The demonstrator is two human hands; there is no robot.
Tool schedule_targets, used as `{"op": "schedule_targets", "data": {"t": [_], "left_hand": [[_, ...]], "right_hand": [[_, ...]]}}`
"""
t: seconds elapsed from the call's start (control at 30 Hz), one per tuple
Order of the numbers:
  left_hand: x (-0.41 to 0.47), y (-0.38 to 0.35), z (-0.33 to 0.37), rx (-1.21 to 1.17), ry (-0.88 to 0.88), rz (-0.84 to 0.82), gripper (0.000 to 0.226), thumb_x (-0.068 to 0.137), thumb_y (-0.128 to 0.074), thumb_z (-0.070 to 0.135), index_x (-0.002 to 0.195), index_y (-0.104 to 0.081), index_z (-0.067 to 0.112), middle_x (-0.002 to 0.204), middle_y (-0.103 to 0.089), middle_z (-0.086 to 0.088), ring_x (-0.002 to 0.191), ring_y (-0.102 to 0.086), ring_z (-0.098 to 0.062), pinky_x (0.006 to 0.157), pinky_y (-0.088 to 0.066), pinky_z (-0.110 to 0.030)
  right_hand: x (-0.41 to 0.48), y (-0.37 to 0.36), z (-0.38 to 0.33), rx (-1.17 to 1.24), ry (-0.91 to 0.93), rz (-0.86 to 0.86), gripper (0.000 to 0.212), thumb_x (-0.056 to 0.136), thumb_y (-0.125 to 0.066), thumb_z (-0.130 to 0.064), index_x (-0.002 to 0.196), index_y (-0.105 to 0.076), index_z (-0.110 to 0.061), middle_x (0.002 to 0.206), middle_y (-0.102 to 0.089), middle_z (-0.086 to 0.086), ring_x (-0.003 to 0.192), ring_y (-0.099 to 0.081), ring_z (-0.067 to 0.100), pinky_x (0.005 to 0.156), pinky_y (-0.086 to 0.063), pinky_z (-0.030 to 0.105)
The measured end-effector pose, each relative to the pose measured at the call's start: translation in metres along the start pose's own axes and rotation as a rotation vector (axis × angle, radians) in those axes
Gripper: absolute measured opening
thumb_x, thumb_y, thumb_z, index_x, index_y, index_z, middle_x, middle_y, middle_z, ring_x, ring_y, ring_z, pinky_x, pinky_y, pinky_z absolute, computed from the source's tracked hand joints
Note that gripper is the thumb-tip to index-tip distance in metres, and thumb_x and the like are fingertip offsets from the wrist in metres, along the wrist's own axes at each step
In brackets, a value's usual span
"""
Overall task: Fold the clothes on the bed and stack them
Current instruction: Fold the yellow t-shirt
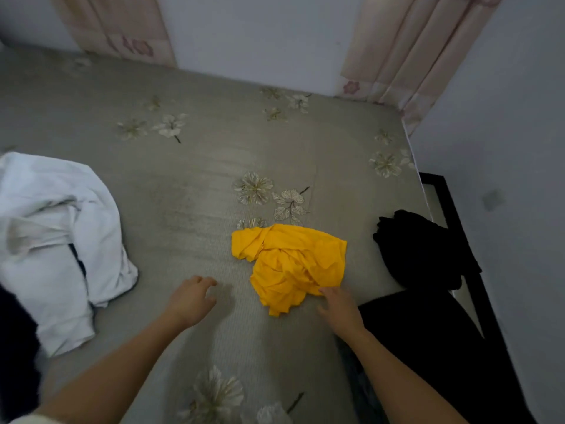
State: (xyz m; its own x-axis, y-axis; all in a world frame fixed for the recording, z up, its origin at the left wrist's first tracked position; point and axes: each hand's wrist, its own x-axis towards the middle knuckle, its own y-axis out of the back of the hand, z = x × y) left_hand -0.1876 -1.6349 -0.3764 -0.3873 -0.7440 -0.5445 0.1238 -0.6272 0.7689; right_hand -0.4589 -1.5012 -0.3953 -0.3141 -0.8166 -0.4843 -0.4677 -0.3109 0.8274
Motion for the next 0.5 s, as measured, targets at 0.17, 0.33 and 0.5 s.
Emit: {"op": "schedule_targets", "data": {"t": [0.17, 0.33, 0.5], "left_hand": [[0.017, -0.008, -0.027, -0.098, 0.044, -0.043, 0.042, 0.094, -0.047, 0.027, 0.134, -0.045, 0.014, 0.136, -0.046, -0.012, 0.124, -0.044, -0.027, 0.104, -0.037, -0.036], [0.056, -0.017, -0.035, -0.214, 0.077, -0.019, 0.042, 0.093, -0.050, 0.022, 0.133, -0.046, 0.010, 0.136, -0.046, -0.013, 0.125, -0.044, -0.028, 0.105, -0.035, -0.035], [0.098, -0.031, -0.033, -0.307, 0.083, -0.022, 0.041, 0.093, -0.050, 0.019, 0.133, -0.047, 0.008, 0.134, -0.048, -0.016, 0.123, -0.045, -0.030, 0.101, -0.034, -0.031]], "right_hand": [[0.033, -0.015, -0.015, 0.017, -0.074, -0.055, 0.046, 0.091, -0.051, -0.023, 0.135, -0.041, -0.012, 0.138, -0.042, 0.013, 0.126, -0.040, 0.030, 0.102, -0.034, 0.032], [0.088, -0.028, -0.025, -0.002, -0.163, 0.024, 0.049, 0.091, -0.051, -0.030, 0.135, -0.040, -0.014, 0.141, -0.035, 0.015, 0.127, -0.035, 0.034, 0.099, -0.036, 0.038], [0.150, -0.021, -0.026, -0.034, -0.197, 0.102, 0.063, 0.092, -0.052, -0.033, 0.145, -0.023, -0.016, 0.153, -0.020, 0.012, 0.137, -0.023, 0.031, 0.106, -0.030, 0.043]]}}
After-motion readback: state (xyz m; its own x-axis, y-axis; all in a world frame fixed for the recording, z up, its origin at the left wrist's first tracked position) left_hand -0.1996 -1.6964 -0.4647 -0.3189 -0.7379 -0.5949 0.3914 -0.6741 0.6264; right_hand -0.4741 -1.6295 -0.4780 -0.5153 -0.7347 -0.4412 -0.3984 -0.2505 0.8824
